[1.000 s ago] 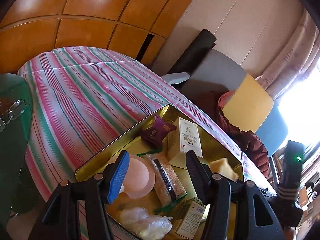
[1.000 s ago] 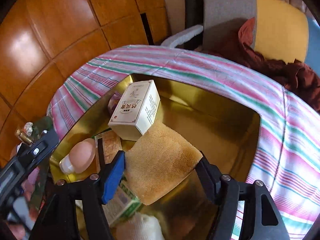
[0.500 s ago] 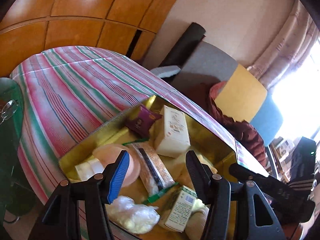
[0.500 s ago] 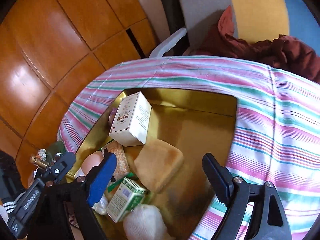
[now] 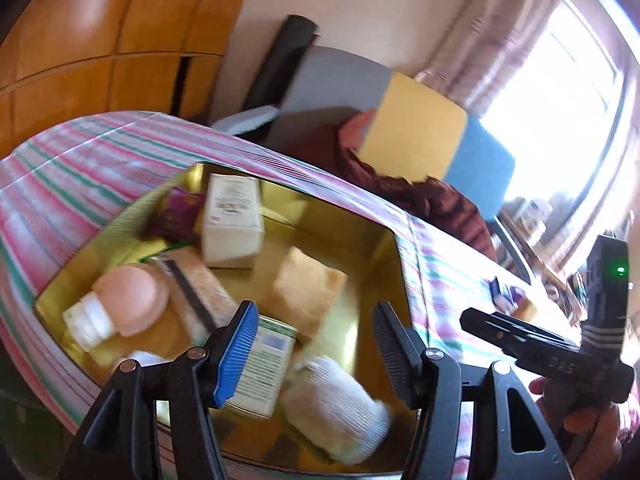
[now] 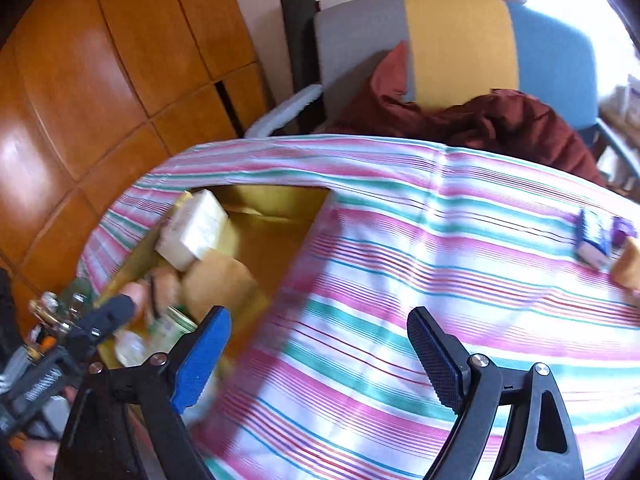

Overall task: Organize objects
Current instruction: 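Open both tools and move them back toward the table items, then grasp the coiled white cord with the right tool, then grasp the yellow sponge with the left tool while the right tool holds the cord, then carry the sponge over the gold tray with the left tool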

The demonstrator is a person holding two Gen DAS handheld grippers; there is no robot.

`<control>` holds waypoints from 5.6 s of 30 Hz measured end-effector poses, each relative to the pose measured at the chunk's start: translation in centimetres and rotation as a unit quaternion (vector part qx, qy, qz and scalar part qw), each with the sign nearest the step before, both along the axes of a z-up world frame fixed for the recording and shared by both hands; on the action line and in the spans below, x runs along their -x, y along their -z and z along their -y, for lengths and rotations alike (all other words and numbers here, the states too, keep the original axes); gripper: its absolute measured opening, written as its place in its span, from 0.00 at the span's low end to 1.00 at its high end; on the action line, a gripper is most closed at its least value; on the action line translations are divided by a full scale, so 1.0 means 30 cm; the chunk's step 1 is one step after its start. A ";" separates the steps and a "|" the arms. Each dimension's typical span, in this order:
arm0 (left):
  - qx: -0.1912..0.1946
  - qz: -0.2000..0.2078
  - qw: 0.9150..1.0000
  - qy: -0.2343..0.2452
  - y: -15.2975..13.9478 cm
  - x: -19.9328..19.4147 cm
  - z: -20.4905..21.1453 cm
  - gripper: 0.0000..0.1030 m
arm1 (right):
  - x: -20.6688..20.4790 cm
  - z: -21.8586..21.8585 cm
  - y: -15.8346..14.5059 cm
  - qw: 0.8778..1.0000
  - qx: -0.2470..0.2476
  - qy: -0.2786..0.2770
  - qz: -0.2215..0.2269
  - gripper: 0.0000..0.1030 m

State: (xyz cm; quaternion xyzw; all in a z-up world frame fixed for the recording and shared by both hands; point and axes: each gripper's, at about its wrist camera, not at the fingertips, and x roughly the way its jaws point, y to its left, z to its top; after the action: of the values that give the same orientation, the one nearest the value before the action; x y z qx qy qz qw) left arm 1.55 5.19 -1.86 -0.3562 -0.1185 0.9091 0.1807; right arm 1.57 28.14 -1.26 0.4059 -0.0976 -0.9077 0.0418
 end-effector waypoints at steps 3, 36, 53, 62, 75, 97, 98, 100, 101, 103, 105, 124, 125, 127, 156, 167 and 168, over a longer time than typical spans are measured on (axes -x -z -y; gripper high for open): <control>0.006 -0.007 1.000 0.029 -0.005 -0.033 -0.051 0.58 | -0.039 -0.067 0.040 1.000 -0.003 0.018 0.016 0.88; 0.085 0.008 0.974 0.209 0.032 -0.216 -0.448 0.59 | -0.226 -0.803 0.124 0.974 -0.044 0.216 0.053 0.89; 0.132 0.032 0.956 0.262 0.082 -0.243 -0.624 0.59 | -0.150 -1.156 0.215 0.963 -0.028 0.260 0.065 0.68; 0.143 0.035 0.945 0.292 0.077 -0.234 -0.761 0.59 | -0.181 -1.195 0.210 0.953 0.010 0.289 0.089 0.34; 0.162 0.028 0.919 0.359 0.049 -0.101 -1.275 0.59 | -0.268 -1.291 0.205 0.933 0.063 0.319 0.151 0.33; 0.210 -0.038 0.879 0.426 0.135 0.019 -1.764 0.53 | -0.267 -1.327 0.195 0.922 0.120 0.333 0.153 0.33; 0.205 -0.041 0.882 0.422 0.137 0.014 -1.748 0.51 | -0.268 -1.327 0.195 0.922 0.121 0.333 0.153 0.33; 0.211 -0.050 0.885 0.412 0.145 0.004 -1.724 0.43 | -0.268 -1.324 0.193 0.922 0.122 0.334 0.153 0.33; 0.211 -0.054 0.887 0.407 0.152 -0.004 -1.703 0.41 | -0.268 -1.322 0.192 0.922 0.122 0.334 0.153 0.33; 0.209 -0.053 0.892 0.398 0.172 -0.012 -1.665 0.37 | -0.266 -1.318 0.189 0.922 0.120 0.334 0.153 0.33; 0.213 -0.041 0.896 0.388 0.213 -0.021 -1.615 0.34 | -0.264 -1.312 0.188 0.923 0.117 0.334 0.154 0.33; 0.143 0.002 0.944 0.296 0.220 -0.038 -1.325 0.33 | -0.240 -1.181 0.158 0.936 0.068 0.311 0.149 0.32; 0.140 0.003 0.946 0.291 0.219 -0.041 -1.305 0.33 | -0.238 -1.164 0.153 0.939 0.068 0.305 0.146 0.32; 0.136 0.005 0.949 0.284 0.216 -0.041 -1.278 0.33 | -0.246 -1.158 0.137 0.945 0.070 0.287 0.136 0.32; 0.060 0.046 0.966 0.248 0.151 -0.089 -0.837 0.33 | -0.113 -0.917 0.235 0.982 0.020 0.150 0.114 0.33; -0.012 0.072 0.986 0.151 0.054 0.079 -0.530 0.33 | -0.111 -0.894 0.240 0.983 -0.011 0.149 0.108 0.33; -0.013 0.075 0.986 0.146 0.052 0.100 -0.510 0.33 | -0.110 -0.892 0.240 0.983 -0.014 0.149 0.107 0.33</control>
State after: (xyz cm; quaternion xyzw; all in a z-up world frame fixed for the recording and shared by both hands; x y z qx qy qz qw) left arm -1.43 20.49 -3.42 -0.4349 -0.0900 0.8421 0.3061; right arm 4.88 54.89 -8.47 0.4820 -0.1482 -0.8565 -0.1103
